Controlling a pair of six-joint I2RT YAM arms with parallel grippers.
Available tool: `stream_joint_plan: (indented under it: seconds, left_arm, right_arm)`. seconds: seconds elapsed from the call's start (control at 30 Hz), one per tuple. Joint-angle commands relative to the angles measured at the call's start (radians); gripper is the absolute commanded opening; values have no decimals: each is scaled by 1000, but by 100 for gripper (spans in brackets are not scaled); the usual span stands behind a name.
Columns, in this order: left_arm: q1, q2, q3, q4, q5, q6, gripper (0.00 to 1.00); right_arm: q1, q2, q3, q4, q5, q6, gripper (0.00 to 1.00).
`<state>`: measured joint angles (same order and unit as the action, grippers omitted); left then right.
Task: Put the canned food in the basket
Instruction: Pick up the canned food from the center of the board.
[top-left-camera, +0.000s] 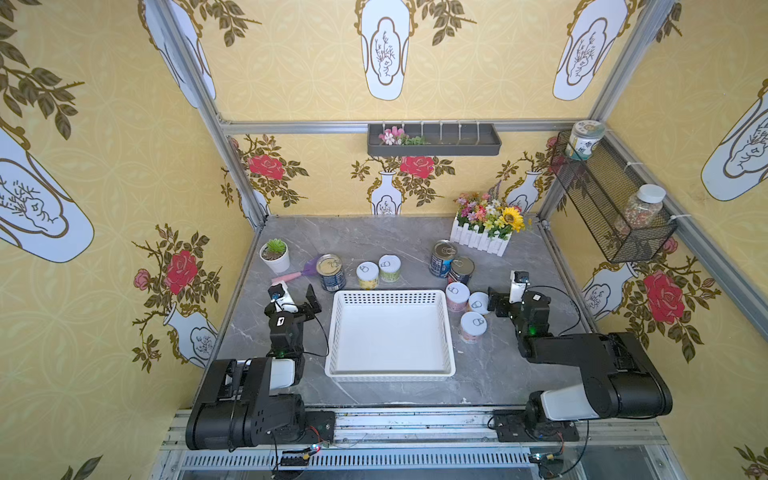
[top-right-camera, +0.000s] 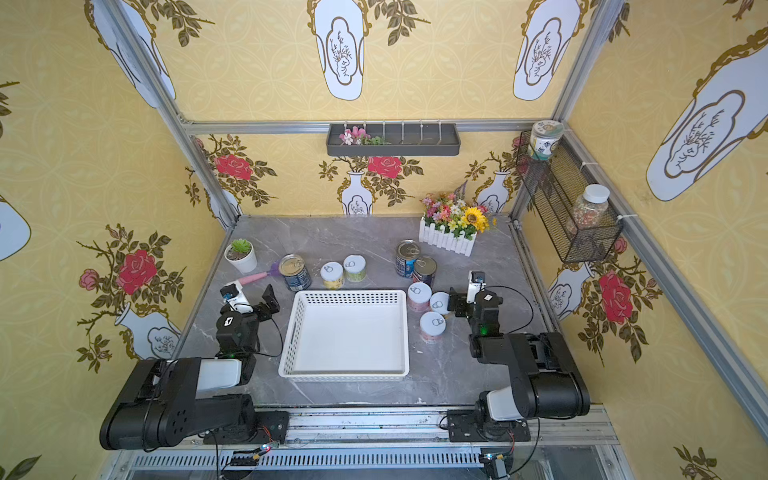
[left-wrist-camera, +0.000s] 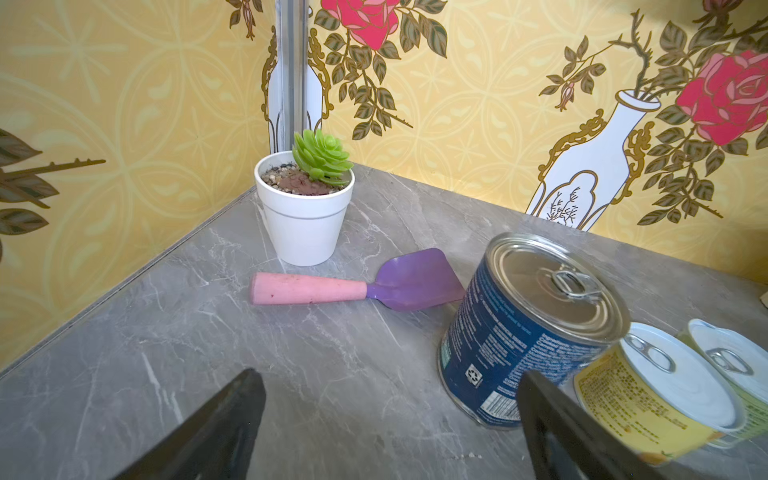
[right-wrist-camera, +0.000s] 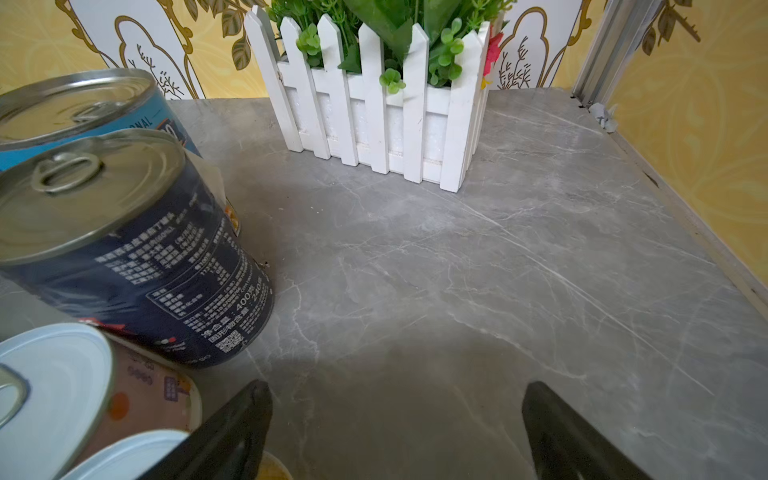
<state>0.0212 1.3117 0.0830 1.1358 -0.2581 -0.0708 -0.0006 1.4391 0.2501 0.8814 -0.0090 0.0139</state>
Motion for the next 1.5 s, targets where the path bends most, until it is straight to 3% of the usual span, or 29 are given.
stream_joint_plan:
  seconds: [0.0, 0.77, 0.83, 0.9, 0.97, 1.07, 1.13, 1.23, 1.4, 1.47]
  left_arm:
    - [0, 3, -2, 24, 9, 14, 100]
    - [0, -1, -6, 24, 8, 13, 100]
    - [0, -7, -8, 30, 7, 10, 100]
    - [-20, -77, 10, -35, -31, 26, 100]
    - [-38, -195, 48, -197, -153, -10, 100]
    - [-37, -387, 144, -578, -373, -162, 100]
    - [-35, -486, 196, -773, -420, -273, 100]
    - [-35, -607, 272, -977, -324, -364, 100]
    - [-35, -657, 393, -1177, -147, -393, 100]
    - [-35, -644, 389, -1174, -60, -347, 100]
  right_arm:
    - [0, -2, -1, -2, -10, -12, 97]
    - [1, -5, -3, 4, 5, -12, 97]
    - [49, -61, 20, -80, 173, 5, 97]
    - [125, -173, 97, -308, 384, 14, 97]
    - [151, -259, 197, -530, 464, 125, 97]
    - [130, -315, 370, -905, 529, 320, 97]
    - [127, -330, 464, -1078, 493, 373, 97]
    - [120, -377, 524, -1198, 364, 445, 97]
    - [-7, -474, 508, -1265, -79, 468, 97]
    - [-42, -493, 508, -1333, -80, 479, 97]
